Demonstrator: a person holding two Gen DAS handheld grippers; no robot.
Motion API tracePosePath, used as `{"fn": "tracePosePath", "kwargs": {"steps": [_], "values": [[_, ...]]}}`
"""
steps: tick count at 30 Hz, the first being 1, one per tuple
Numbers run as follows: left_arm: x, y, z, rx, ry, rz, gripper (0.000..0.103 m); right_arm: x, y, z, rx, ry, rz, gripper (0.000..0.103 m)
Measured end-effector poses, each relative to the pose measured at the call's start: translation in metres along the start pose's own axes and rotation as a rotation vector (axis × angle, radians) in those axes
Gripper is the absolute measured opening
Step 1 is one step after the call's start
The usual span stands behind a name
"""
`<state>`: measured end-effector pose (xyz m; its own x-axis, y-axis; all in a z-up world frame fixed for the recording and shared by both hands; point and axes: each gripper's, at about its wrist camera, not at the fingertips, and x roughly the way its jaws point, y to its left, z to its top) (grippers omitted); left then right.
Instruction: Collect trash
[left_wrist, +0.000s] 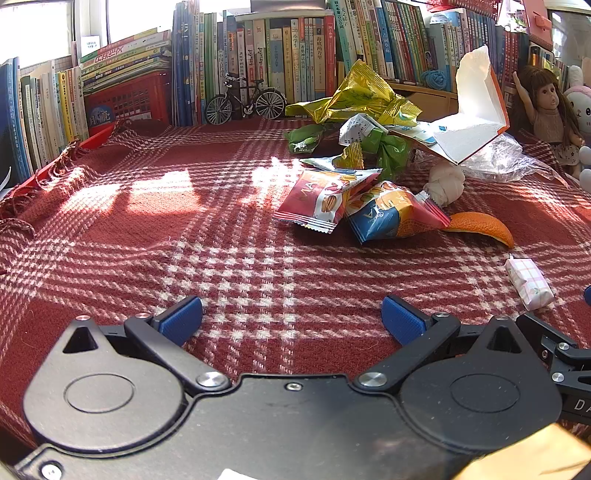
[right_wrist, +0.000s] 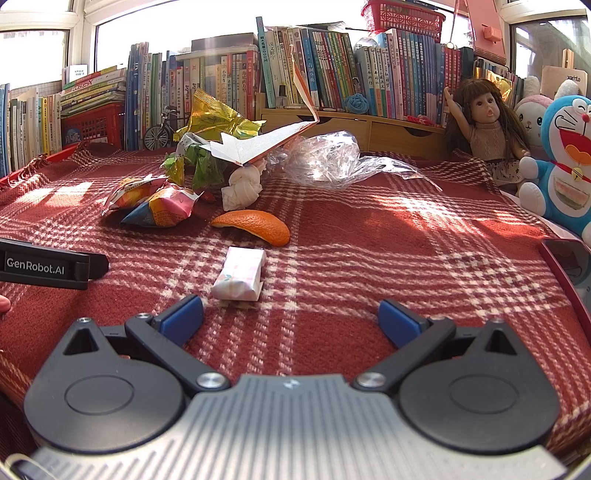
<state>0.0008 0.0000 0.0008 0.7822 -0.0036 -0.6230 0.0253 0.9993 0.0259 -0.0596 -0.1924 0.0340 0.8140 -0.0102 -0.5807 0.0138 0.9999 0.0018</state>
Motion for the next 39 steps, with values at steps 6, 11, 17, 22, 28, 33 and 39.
{"fn": "tracePosePath", "kwargs": {"steps": [6, 11, 17, 22, 28, 33, 39], "values": [[0.0001, 0.0000, 0.0001, 0.000, 0.000, 0.000, 0.103, 0.0001, 0.0001, 0.0000, 0.000, 0.000, 0.000, 0.103], [0.0000, 0.0000, -0.0001, 0.000, 0.000, 0.000, 0.103, 0.0002, 0.0001, 0.0001, 0.000, 0.001, 0.000, 0.103], [-0.0001, 0.0000, -0.0002, 0.000, 0.000, 0.000, 0.103, 0.0002, 0.0000, 0.0002, 0.000, 0.001, 0.000, 0.103], [-0.0001, 0.0000, -0.0002, 0.000, 0.000, 0.000, 0.103, 0.0001, 0.0000, 0.0002, 0.000, 0.000, 0.000, 0.103], [-0.0001, 0.0000, -0.0001, 0.000, 0.000, 0.000, 0.103, 0.0003, -0.0001, 0.0001, 0.000, 0.001, 0.000, 0.103], [0.0009, -0.0026, -0.0024, -0.001, 0.002, 0.000, 0.103, -0.0003, -0.0001, 0.0005, 0.000, 0.006, 0.001, 0.103], [-0.0001, 0.0028, -0.0013, 0.002, -0.002, -0.020, 0.103, 0.0006, -0.0030, 0.0037, -0.008, 0.020, 0.016, 0.103]]}}
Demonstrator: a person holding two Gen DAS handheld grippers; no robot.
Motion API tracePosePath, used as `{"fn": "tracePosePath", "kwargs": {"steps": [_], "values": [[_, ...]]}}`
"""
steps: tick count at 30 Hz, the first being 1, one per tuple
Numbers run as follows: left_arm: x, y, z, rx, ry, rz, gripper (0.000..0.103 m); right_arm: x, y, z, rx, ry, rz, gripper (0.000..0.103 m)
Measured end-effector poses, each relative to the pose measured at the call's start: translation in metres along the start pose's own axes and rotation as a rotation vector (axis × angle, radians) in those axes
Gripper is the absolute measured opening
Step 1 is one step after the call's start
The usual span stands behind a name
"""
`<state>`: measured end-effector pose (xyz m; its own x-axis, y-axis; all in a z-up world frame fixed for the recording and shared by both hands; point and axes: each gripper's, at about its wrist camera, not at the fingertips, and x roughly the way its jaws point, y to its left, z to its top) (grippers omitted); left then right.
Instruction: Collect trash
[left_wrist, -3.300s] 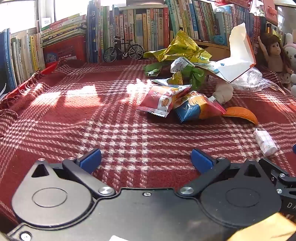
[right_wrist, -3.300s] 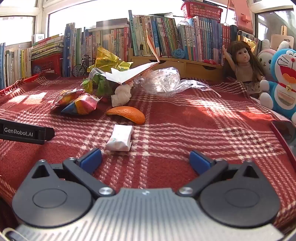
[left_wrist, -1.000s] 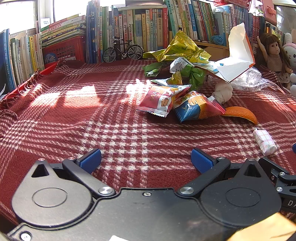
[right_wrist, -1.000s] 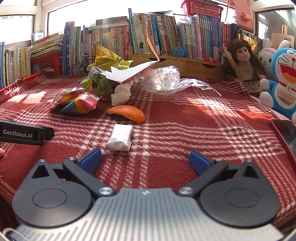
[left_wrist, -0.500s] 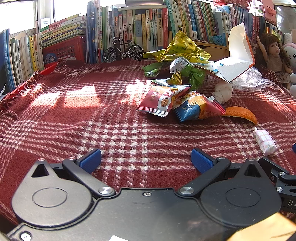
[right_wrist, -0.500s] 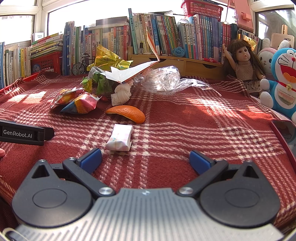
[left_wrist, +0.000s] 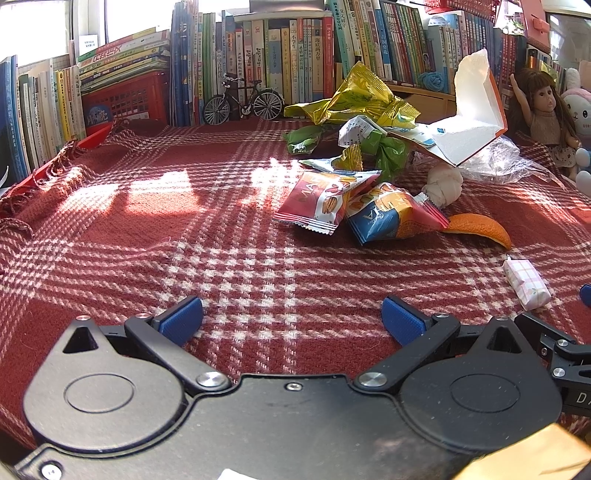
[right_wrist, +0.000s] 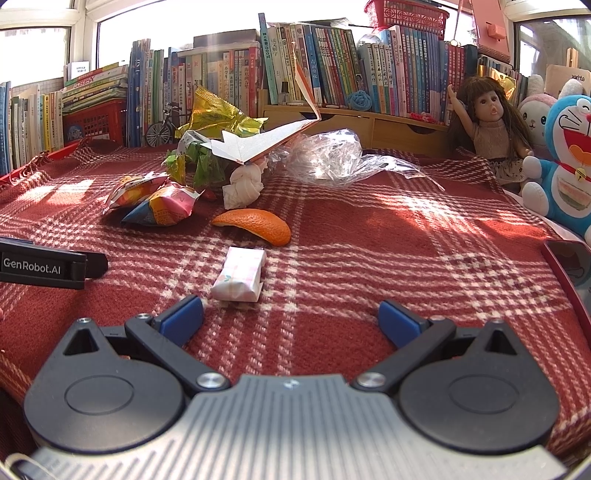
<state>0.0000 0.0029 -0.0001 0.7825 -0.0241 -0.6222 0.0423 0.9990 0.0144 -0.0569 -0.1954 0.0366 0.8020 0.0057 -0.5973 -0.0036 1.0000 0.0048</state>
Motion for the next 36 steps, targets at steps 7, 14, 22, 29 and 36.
{"fn": "tracePosePath", "kwargs": {"steps": [7, 14, 22, 29, 36], "values": [[-0.006, 0.005, 0.009, 0.017, -0.020, -0.026, 0.097, 0.001, -0.004, 0.004, -0.006, 0.014, 0.040, 0.103], [-0.009, 0.010, 0.035, -0.017, -0.078, -0.103, 0.088, -0.009, -0.007, 0.010, -0.012, -0.022, 0.099, 0.089], [0.022, 0.016, 0.069, -0.040, -0.013, -0.189, 0.070, -0.004, -0.001, 0.020, -0.013, -0.003, 0.157, 0.073], [0.049, 0.023, 0.075, -0.110, 0.045, -0.239, 0.066, 0.003, -0.002, 0.025, -0.009, 0.036, 0.181, 0.055], [0.066, 0.031, 0.078, -0.204, 0.078, -0.265, 0.065, 0.004, -0.001, 0.027, -0.019, 0.056, 0.206, 0.042]]}}
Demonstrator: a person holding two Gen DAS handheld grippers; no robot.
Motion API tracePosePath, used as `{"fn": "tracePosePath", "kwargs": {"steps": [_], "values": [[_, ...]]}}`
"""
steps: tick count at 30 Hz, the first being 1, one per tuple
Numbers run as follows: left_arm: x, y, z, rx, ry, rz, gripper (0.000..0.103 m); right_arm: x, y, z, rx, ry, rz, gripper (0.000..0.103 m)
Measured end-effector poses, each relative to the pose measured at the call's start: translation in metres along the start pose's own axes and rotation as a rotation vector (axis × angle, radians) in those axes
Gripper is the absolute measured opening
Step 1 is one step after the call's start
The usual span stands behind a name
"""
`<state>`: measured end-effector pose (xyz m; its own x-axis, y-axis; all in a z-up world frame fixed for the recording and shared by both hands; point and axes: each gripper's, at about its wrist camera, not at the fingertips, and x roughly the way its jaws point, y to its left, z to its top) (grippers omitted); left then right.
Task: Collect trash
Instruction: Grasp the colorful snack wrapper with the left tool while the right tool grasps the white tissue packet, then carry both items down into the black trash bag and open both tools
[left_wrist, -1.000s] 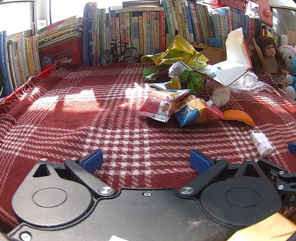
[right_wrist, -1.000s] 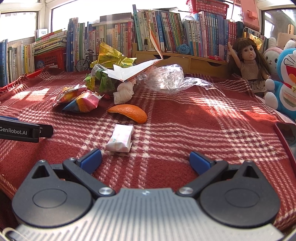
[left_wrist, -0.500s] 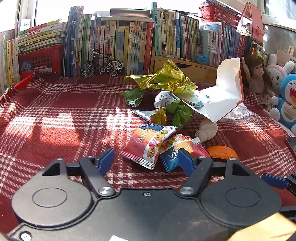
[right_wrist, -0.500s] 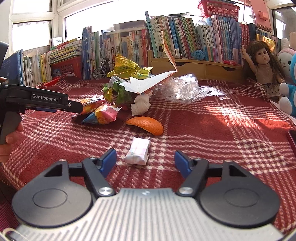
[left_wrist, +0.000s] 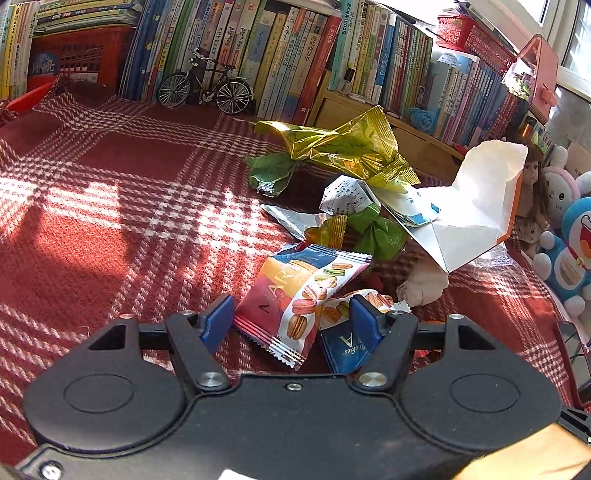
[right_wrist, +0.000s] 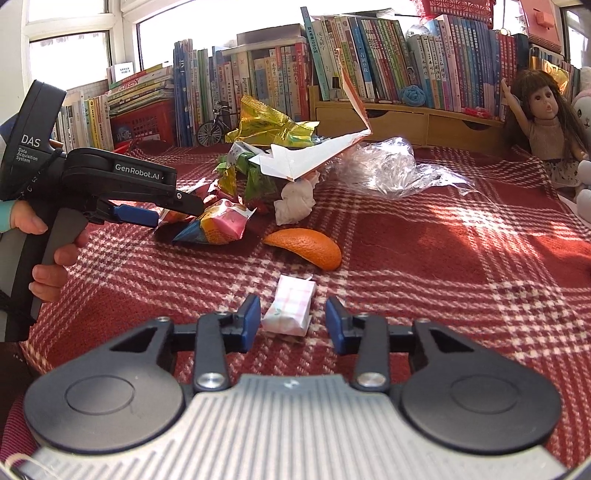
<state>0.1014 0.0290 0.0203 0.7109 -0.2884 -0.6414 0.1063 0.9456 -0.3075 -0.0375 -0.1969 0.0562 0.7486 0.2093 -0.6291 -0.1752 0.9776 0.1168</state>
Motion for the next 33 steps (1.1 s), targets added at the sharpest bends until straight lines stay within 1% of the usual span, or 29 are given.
{"fn": "tracePosePath", "kwargs": {"steps": [1, 3, 4, 8, 9, 11, 16, 18, 29, 33], "values": [[0.001, 0.000, 0.000, -0.002, -0.004, 0.000, 0.064, 0.001, 0.001, 0.000, -0.006, 0.004, 0.002, 0.040], [0.001, 0.000, 0.000, -0.001, -0.005, -0.005, 0.048, 0.001, 0.002, 0.000, -0.012, 0.008, 0.003, 0.035], [0.001, -0.001, 0.000, 0.001, 0.001, 0.000, 0.048, 0.001, 0.004, -0.001, -0.021, 0.011, 0.000, 0.034], [-0.005, -0.002, -0.003, 0.014, -0.010, 0.001, 0.043, -0.001, 0.005, -0.003, -0.021, 0.005, -0.002, 0.033], [-0.007, -0.003, -0.004, 0.021, -0.012, 0.002, 0.033, -0.002, 0.005, -0.003, -0.017, 0.005, -0.002, 0.033], [-0.014, -0.007, -0.006, 0.040, -0.026, -0.003, 0.028, -0.005, 0.004, -0.004, -0.008, 0.003, 0.000, 0.032], [-0.032, -0.019, -0.013, 0.110, -0.060, 0.009, 0.025, -0.013, 0.005, -0.003, -0.012, -0.006, 0.010, 0.032], [-0.039, -0.022, -0.017, 0.111, -0.063, 0.018, 0.022, -0.017, 0.006, -0.004, -0.016, -0.010, 0.017, 0.031], [-0.103, -0.022, -0.053, 0.143, -0.148, -0.025, 0.021, -0.043, 0.009, -0.014, -0.018, -0.012, 0.066, 0.031], [-0.123, -0.021, -0.064, 0.155, -0.180, -0.028, 0.021, -0.048, 0.011, -0.021, -0.015, -0.006, 0.077, 0.031]]}}
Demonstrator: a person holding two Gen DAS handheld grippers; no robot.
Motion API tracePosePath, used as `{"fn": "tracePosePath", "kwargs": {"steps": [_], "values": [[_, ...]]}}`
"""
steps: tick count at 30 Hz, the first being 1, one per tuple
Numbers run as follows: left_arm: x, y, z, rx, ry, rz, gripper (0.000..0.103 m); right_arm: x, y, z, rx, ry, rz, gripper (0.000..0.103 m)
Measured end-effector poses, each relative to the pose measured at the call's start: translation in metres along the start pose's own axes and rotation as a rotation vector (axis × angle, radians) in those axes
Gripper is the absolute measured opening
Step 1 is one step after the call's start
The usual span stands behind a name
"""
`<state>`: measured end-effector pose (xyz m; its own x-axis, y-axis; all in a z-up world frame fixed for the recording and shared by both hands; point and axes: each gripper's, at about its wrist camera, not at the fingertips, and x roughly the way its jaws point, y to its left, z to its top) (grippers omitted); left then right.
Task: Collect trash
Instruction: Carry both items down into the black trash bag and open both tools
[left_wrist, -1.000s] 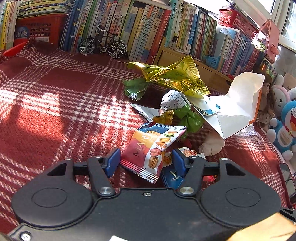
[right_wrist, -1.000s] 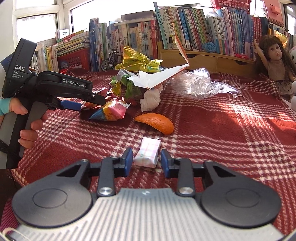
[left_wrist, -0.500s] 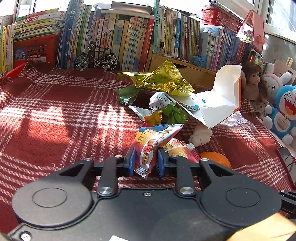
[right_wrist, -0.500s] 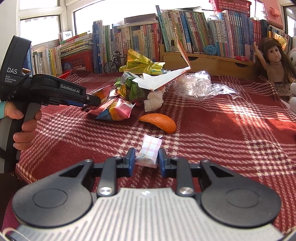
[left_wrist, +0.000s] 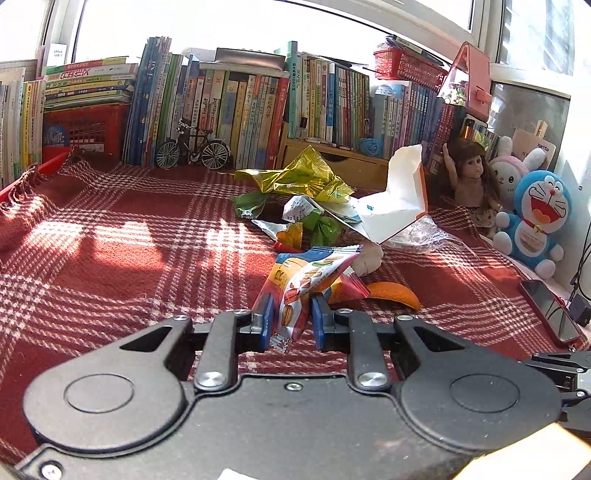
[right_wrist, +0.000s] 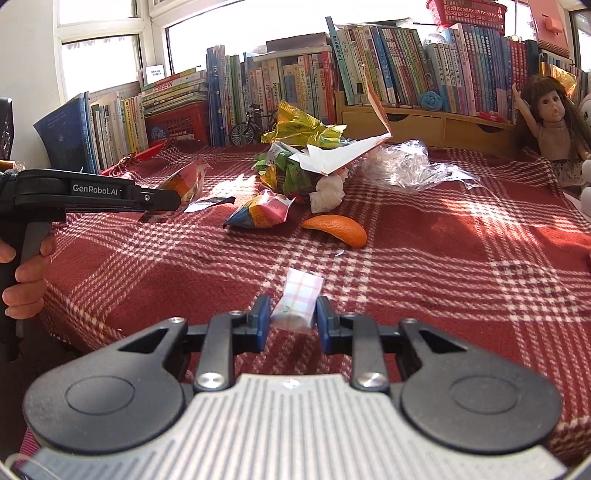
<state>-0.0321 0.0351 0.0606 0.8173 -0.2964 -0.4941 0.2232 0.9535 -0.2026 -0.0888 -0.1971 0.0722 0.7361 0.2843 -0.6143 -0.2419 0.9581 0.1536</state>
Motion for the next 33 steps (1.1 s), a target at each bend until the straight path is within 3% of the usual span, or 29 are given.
{"fn": "tracePosePath", "kwargs": {"steps": [10, 18, 24, 29, 33], "values": [[-0.065, -0.002, -0.026, 0.042, -0.019, -0.058, 0.021, -0.023, 0.013, -0.017, -0.018, 0.047, 0.081, 0.031], [-0.121, -0.009, -0.062, 0.109, 0.023, -0.105, 0.021, -0.037, 0.028, -0.037, -0.041, 0.115, 0.143, 0.031], [-0.137, -0.017, -0.096, 0.169, 0.143, -0.148, 0.021, -0.023, 0.038, -0.062, -0.042, 0.233, 0.188, 0.032], [-0.116, -0.014, -0.124, 0.164, 0.319, -0.150, 0.021, 0.000, 0.043, -0.089, -0.035, 0.355, 0.213, 0.032], [-0.080, -0.007, -0.148, 0.134, 0.504, -0.095, 0.021, 0.018, 0.042, -0.106, 0.011, 0.440, 0.237, 0.032]]}}
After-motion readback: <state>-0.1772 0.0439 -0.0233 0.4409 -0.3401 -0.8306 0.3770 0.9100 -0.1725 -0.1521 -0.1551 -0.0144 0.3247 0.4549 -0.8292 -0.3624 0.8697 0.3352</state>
